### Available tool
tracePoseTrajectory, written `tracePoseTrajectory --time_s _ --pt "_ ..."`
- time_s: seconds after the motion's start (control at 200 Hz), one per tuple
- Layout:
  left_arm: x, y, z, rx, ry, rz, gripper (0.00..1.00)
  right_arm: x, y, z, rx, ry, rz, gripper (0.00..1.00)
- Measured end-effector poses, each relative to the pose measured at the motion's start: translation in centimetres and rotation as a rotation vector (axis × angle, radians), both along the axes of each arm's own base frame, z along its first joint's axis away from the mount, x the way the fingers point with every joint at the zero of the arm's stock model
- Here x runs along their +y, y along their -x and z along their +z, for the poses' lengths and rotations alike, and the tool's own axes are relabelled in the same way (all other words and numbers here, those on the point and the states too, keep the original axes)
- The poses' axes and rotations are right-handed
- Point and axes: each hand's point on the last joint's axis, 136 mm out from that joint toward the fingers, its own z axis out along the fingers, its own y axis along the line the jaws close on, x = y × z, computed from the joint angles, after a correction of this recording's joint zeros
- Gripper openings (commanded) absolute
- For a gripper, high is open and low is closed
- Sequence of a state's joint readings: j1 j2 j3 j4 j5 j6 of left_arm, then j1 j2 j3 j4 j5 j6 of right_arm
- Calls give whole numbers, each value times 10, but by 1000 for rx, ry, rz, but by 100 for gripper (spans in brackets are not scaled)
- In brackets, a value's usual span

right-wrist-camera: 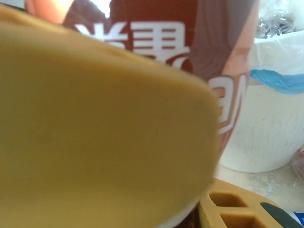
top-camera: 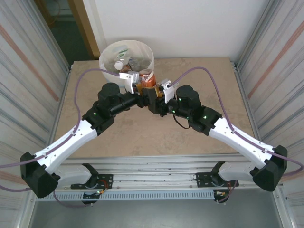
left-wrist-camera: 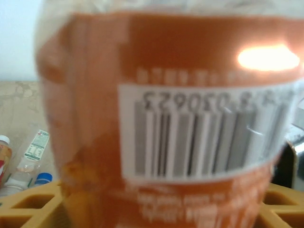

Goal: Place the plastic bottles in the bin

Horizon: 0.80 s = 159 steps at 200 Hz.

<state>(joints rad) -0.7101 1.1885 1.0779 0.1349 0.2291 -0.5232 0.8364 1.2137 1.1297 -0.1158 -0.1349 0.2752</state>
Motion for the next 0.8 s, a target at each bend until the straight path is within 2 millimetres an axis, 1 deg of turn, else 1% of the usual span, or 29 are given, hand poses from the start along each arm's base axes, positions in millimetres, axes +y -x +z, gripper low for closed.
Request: tracePoseTrajectory --time_s 0.065,0.155,0.291,0.341,0.406,0.446,0.471,0.601,0.631,0.796 --pt "0 0 1 0 3 1 46 1 -1 0 -1 3 -4 32" --pt "1 -2 1 3 7 10 32 2 -2 0 -4 4 -5 38" --pt "1 -2 2 1 10 11 22 2 -2 0 -12 11 -6 54" --pt "2 -2 2 -1 7 13 20 2 -2 0 -22 21 -7 63" --pt "2 -2 3 -5 -1 15 19 2 -1 -1 -30 32 -10 71" --pt "2 -3 4 -8 -12 20 17 0 -2 -1 -36 36 -17 76" --pt "3 -4 5 -12 -22 24 16 -1 -3 0 -44 41 -23 81" --pt "8 -14 18 -41 -78 64 16 -13 -3 12 -81 36 -67 100" --pt "11 -18 23 -49 -92 76 16 -16 -3 17 -91 29 -80 98" --pt "36 -54 52 -95 -179 184 16 -40 0 35 -136 3 -160 98"
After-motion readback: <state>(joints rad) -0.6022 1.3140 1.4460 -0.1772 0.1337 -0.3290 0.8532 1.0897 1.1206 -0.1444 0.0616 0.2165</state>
